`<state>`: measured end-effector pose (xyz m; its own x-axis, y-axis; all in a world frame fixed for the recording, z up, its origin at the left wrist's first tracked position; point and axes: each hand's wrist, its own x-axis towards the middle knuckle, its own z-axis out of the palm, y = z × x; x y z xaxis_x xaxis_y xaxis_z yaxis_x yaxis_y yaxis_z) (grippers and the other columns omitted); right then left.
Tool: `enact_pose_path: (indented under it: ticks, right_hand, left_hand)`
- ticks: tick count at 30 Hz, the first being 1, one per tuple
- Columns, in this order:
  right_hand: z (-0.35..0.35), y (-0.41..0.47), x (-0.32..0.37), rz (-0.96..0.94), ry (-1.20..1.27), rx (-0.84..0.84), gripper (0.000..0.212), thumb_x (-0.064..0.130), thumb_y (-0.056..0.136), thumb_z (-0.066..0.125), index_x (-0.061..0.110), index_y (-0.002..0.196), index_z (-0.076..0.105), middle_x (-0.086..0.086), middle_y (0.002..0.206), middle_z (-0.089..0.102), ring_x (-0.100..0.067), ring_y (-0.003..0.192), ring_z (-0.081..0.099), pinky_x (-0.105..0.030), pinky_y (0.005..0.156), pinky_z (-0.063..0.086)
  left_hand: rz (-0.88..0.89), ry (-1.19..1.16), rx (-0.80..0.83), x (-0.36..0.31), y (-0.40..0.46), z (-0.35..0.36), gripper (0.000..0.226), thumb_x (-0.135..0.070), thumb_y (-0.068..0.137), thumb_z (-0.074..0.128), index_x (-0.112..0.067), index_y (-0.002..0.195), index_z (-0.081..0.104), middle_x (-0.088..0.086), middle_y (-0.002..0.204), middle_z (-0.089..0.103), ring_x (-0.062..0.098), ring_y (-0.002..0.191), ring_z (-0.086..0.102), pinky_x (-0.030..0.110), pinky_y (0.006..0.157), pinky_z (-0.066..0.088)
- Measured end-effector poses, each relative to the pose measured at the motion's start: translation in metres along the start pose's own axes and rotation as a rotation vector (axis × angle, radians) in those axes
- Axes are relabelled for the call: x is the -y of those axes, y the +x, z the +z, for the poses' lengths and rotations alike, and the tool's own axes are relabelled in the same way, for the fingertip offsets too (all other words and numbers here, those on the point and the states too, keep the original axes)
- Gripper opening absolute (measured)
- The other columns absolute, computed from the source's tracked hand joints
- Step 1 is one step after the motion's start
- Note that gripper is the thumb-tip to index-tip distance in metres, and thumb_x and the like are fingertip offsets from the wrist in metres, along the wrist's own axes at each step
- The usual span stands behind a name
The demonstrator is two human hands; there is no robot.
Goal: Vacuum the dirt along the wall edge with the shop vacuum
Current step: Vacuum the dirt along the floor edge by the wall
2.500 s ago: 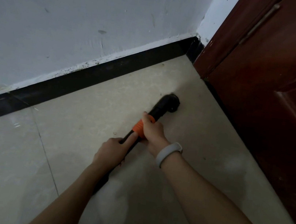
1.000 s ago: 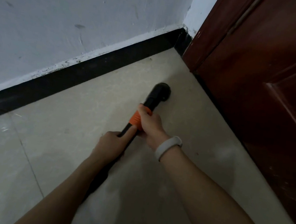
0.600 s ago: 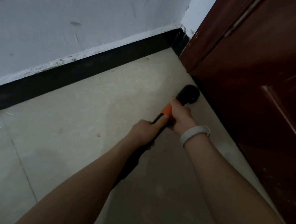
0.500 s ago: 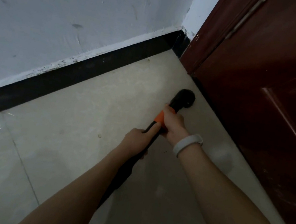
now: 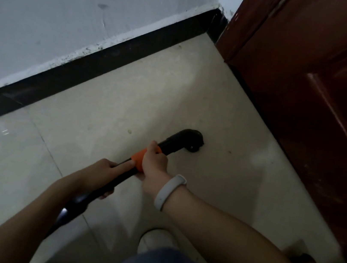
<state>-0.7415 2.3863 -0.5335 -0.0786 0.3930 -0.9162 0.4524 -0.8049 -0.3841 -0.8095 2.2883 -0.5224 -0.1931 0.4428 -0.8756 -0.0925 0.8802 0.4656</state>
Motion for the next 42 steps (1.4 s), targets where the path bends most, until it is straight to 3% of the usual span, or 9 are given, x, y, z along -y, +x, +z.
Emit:
enact_pose_path:
  ticks: [7, 12, 16, 20, 24, 28, 33, 38, 42]
  right_hand:
    - [-0.011, -0.022, 0.001, 0.124, 0.155, 0.046, 0.044, 0.039, 0.101, 0.033, 0.008, 0.129, 0.045, -0.017, 0.128, 0.054, -0.034, 0.113, 0.056, -0.045, 0.079, 0.054]
    - [-0.022, -0.008, 0.018, -0.021, 0.131, 0.011, 0.029, 0.04, 0.1, 0.037, 0.015, 0.105, 0.051, -0.01, 0.1, 0.053, -0.026, 0.088, 0.055, -0.044, 0.083, 0.055]
    - [-0.009, -0.012, 0.017, -0.045, 0.082, 0.083, 0.028, 0.04, 0.1, 0.038, 0.013, 0.102, 0.046, -0.009, 0.094, 0.055, -0.024, 0.088, 0.056, -0.042, 0.085, 0.054]
    - [-0.001, -0.02, 0.003, 0.034, 0.117, 0.13, 0.03, 0.041, 0.1, 0.037, 0.012, 0.102, 0.043, -0.005, 0.086, 0.054, -0.024, 0.09, 0.054, -0.041, 0.086, 0.054]
    - [-0.01, -0.015, -0.002, 0.095, 0.112, 0.095, 0.039, 0.042, 0.1, 0.036, 0.009, 0.117, 0.048, -0.013, 0.113, 0.055, -0.027, 0.098, 0.055, -0.041, 0.078, 0.053]
    - [0.003, 0.002, 0.019, -0.028, 0.036, 0.039, 0.043, 0.039, 0.099, 0.039, 0.006, 0.126, 0.048, -0.014, 0.119, 0.056, -0.032, 0.107, 0.058, -0.045, 0.091, 0.051]
    - [0.038, -0.007, 0.053, -0.038, 0.014, 0.284, 0.029, 0.035, 0.1, 0.041, 0.008, 0.094, 0.049, -0.01, 0.087, 0.053, -0.031, 0.106, 0.058, -0.045, 0.092, 0.048]
    - [0.069, -0.056, 0.039, 0.073, -0.226, 0.305, 0.031, 0.035, 0.1, 0.042, 0.007, 0.114, 0.043, -0.014, 0.095, 0.055, -0.035, 0.117, 0.054, -0.047, 0.093, 0.048]
    - [0.078, -0.122, 0.024, 0.155, -0.289, 0.305, 0.031, 0.031, 0.098, 0.048, 0.004, 0.113, 0.043, -0.012, 0.091, 0.053, -0.031, 0.099, 0.058, -0.047, 0.088, 0.05]
  left_hand:
    - [-0.008, 0.174, 0.046, -0.007, -0.006, -0.01, 0.059, -0.066, 0.081, 0.044, -0.01, 0.07, 0.06, 0.009, 0.051, 0.055, 0.02, 0.044, 0.05, 0.025, 0.051, 0.045]
    - [0.1, 0.192, -0.069, -0.019, 0.01, 0.011, 0.064, -0.071, 0.081, 0.041, -0.012, 0.075, 0.066, 0.007, 0.052, 0.061, 0.018, 0.045, 0.056, 0.024, 0.059, 0.048]
    - [0.094, 0.133, -0.178, -0.011, 0.002, 0.004, 0.059, -0.065, 0.083, 0.045, -0.011, 0.073, 0.064, 0.008, 0.05, 0.061, 0.02, 0.045, 0.056, 0.024, 0.056, 0.048]
    - [0.006, 0.113, -0.055, -0.001, -0.007, -0.011, 0.062, -0.064, 0.082, 0.046, -0.005, 0.082, 0.064, 0.01, 0.052, 0.058, 0.021, 0.046, 0.053, 0.025, 0.055, 0.048]
    - [-0.036, 0.094, 0.065, 0.001, -0.007, -0.003, 0.064, -0.066, 0.081, 0.045, -0.005, 0.087, 0.064, 0.008, 0.052, 0.056, 0.02, 0.045, 0.052, 0.026, 0.054, 0.048]
    - [0.053, 0.069, -0.121, -0.008, 0.004, -0.002, 0.066, -0.067, 0.083, 0.042, -0.007, 0.083, 0.068, 0.008, 0.053, 0.061, 0.02, 0.047, 0.057, 0.025, 0.061, 0.05]
    - [0.083, -0.012, -0.383, -0.009, 0.001, -0.021, 0.063, -0.069, 0.082, 0.042, -0.011, 0.07, 0.064, 0.007, 0.049, 0.063, 0.018, 0.047, 0.061, 0.027, 0.062, 0.052]
    - [-0.085, -0.251, -0.386, 0.011, -0.06, -0.028, 0.059, -0.064, 0.084, 0.046, -0.008, 0.074, 0.061, 0.011, 0.057, 0.064, 0.022, 0.046, 0.06, 0.024, 0.052, 0.051]
    - [-0.16, -0.349, -0.355, 0.022, -0.136, -0.04, 0.061, -0.064, 0.086, 0.043, -0.007, 0.083, 0.063, 0.01, 0.058, 0.062, 0.021, 0.046, 0.057, 0.022, 0.05, 0.048]
